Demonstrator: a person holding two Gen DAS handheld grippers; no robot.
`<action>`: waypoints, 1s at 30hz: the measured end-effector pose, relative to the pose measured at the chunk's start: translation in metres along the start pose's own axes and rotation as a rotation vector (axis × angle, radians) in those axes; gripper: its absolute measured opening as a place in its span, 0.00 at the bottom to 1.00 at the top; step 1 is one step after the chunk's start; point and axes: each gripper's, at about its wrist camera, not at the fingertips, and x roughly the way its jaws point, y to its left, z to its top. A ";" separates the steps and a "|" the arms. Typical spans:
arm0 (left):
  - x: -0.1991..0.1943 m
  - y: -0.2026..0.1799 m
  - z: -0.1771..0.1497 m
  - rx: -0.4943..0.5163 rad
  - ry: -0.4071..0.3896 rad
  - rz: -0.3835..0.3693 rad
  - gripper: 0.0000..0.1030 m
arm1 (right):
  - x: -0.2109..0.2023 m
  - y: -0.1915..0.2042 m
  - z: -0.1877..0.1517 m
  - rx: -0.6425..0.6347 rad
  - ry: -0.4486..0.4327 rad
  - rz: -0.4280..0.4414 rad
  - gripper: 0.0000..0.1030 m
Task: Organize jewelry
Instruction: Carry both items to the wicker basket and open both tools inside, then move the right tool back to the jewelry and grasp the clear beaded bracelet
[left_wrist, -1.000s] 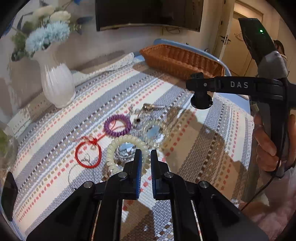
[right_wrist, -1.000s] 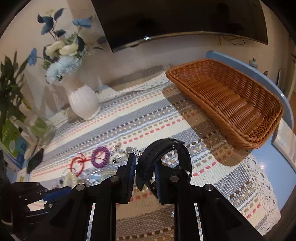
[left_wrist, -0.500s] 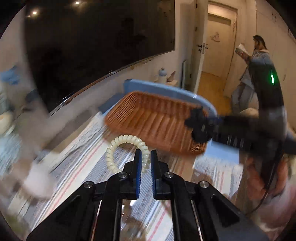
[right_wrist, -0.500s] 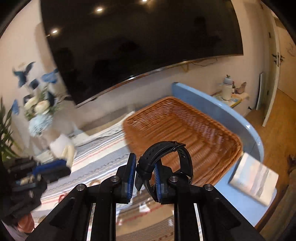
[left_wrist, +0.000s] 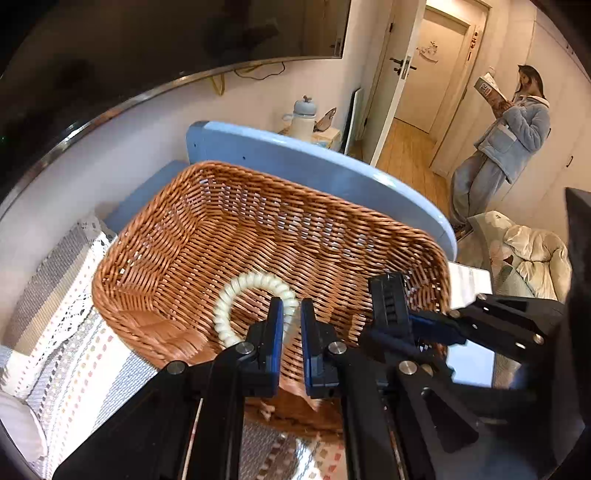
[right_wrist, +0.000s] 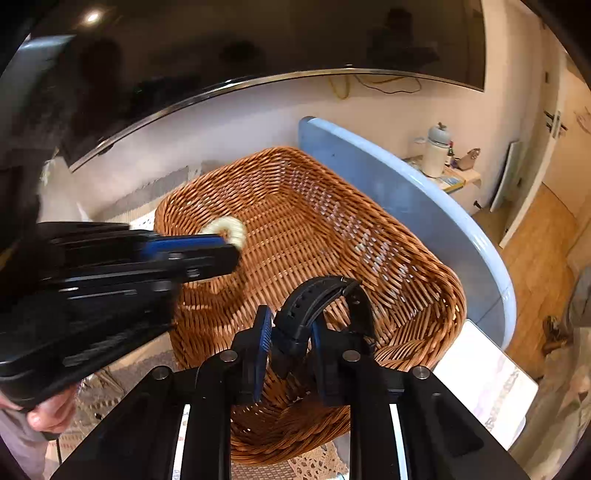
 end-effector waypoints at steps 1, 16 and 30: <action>0.001 0.000 0.000 -0.004 -0.003 -0.002 0.07 | 0.001 0.000 0.000 0.001 0.011 0.016 0.23; -0.133 0.044 -0.054 -0.231 -0.166 -0.102 0.44 | -0.093 0.005 -0.013 0.034 -0.145 0.117 0.45; -0.296 0.078 -0.236 -0.371 -0.322 0.163 0.51 | -0.112 0.087 -0.072 -0.039 -0.156 0.292 0.50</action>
